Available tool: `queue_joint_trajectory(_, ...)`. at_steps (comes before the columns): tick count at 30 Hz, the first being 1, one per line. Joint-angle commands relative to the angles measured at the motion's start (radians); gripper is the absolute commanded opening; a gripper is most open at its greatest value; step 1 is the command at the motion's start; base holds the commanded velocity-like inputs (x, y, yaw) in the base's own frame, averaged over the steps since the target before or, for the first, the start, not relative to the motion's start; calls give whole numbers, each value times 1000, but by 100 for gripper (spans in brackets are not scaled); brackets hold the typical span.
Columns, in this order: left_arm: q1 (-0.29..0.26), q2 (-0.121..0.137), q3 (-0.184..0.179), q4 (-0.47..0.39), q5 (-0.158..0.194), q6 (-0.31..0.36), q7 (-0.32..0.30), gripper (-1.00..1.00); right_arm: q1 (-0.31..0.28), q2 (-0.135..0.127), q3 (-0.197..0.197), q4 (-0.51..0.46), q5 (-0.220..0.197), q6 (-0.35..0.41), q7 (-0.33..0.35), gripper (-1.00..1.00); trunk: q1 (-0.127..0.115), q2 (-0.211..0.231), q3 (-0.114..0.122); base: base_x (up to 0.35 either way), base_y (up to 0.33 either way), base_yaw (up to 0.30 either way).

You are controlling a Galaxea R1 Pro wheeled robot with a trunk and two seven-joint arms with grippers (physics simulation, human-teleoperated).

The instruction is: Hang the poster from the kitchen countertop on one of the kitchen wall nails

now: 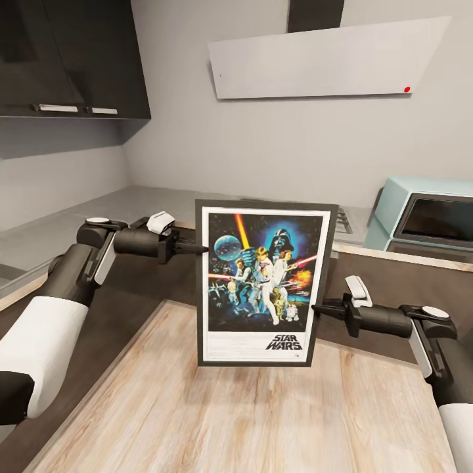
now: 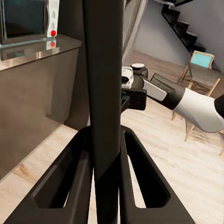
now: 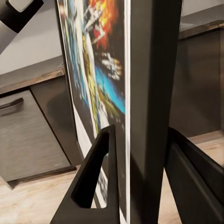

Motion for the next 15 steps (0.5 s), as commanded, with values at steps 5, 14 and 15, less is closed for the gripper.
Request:
queue_joint_trajectory(5,-2,11,0,3,-16,19,-1,-100,0,0,0,0,-7,15,11,-100,0,-1,-1,0,0,0)
queue_joint_trajectory(14,-2,50,0,2,-16,20,-1,100,0,0,0,-1,-8,15,12,-100,0,-1,-1,0,0,0)
queue_joint_trajectory(15,-2,51,0,2,-16,20,-1,100,0,0,0,-1,-8,15,12,-100,0,-1,-1,0,0,0)
